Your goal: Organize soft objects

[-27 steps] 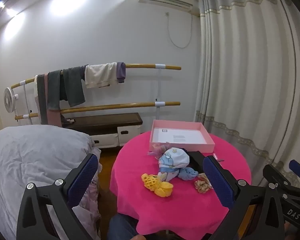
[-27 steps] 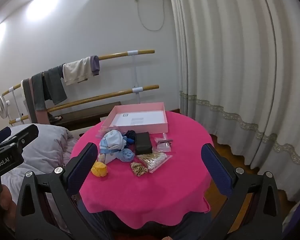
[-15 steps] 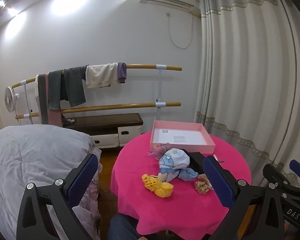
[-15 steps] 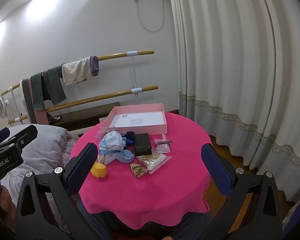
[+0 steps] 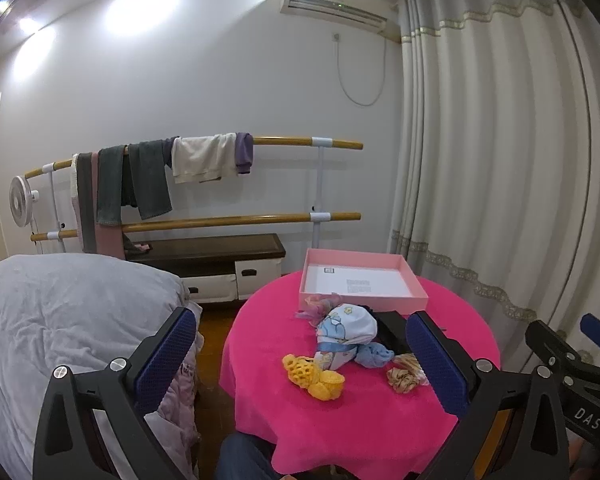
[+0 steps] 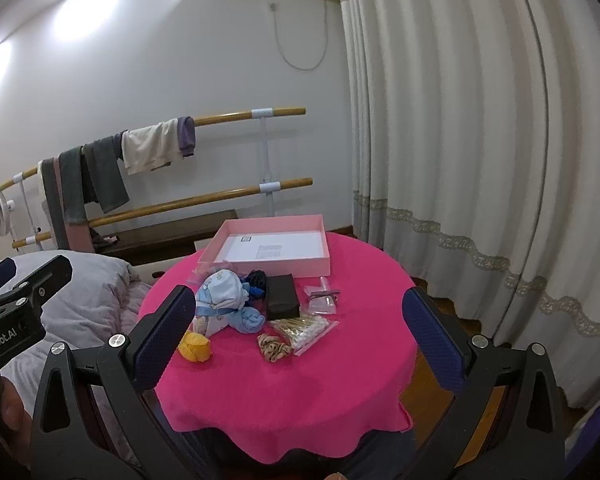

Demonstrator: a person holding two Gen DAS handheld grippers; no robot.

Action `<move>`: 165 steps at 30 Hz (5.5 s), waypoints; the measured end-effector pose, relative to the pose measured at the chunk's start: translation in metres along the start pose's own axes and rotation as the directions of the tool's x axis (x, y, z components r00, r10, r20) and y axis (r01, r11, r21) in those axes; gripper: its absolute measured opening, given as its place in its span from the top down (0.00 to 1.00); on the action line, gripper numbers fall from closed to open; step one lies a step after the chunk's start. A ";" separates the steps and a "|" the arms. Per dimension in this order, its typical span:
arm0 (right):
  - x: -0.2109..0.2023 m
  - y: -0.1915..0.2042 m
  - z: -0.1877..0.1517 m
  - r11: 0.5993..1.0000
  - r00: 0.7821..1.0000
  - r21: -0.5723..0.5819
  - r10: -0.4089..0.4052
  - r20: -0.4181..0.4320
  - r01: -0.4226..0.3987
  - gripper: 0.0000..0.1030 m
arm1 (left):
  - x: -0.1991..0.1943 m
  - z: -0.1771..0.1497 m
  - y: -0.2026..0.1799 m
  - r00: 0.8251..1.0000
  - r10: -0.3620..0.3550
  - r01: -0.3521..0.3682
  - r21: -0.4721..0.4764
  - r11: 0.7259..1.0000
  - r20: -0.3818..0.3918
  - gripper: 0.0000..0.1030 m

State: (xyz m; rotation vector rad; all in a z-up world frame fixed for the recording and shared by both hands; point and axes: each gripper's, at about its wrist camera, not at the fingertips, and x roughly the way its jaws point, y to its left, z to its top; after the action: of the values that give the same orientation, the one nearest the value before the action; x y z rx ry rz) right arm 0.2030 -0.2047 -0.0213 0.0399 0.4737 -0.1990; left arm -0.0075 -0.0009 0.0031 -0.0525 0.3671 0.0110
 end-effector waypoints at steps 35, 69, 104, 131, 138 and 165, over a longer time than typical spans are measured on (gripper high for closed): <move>0.024 0.002 0.005 1.000 0.999 -0.019 -0.020 -0.026 0.019 0.00 | 0.024 -0.003 0.009 0.999 -0.022 0.022 -0.013 1.000 -0.037 0.00; 0.184 0.005 -0.067 0.997 0.928 -0.031 0.051 -0.370 -0.067 0.00 | 0.222 -0.057 0.013 0.930 -0.036 0.030 -0.024 0.999 -0.365 0.00; 0.241 0.029 -0.109 0.974 0.851 0.024 0.210 -0.481 -0.227 0.72 | 0.300 -0.090 0.027 0.885 -0.134 0.085 -0.129 0.988 -0.446 0.55; 0.216 0.016 -0.023 0.927 0.864 0.066 0.367 -0.344 -0.368 0.74 | 0.234 0.002 0.011 0.944 -0.115 0.107 -0.045 0.993 -0.310 0.61; 0.254 0.013 0.031 0.936 0.891 0.031 0.344 -0.297 -0.351 0.74 | 0.258 0.054 -0.002 0.966 -0.094 0.094 -0.012 0.996 -0.242 0.60; 0.498 -0.001 0.083 0.962 0.828 0.080 0.267 -0.494 -0.262 0.73 | 0.590 0.145 -0.073 0.895 -0.102 0.121 0.015 0.993 -0.434 0.59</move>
State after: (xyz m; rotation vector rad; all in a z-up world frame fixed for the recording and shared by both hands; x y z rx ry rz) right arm 0.6734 -0.3027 -0.1751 0.1693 0.9829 0.0911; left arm 0.5968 -0.0653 -0.0703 -0.0343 0.8111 -0.1243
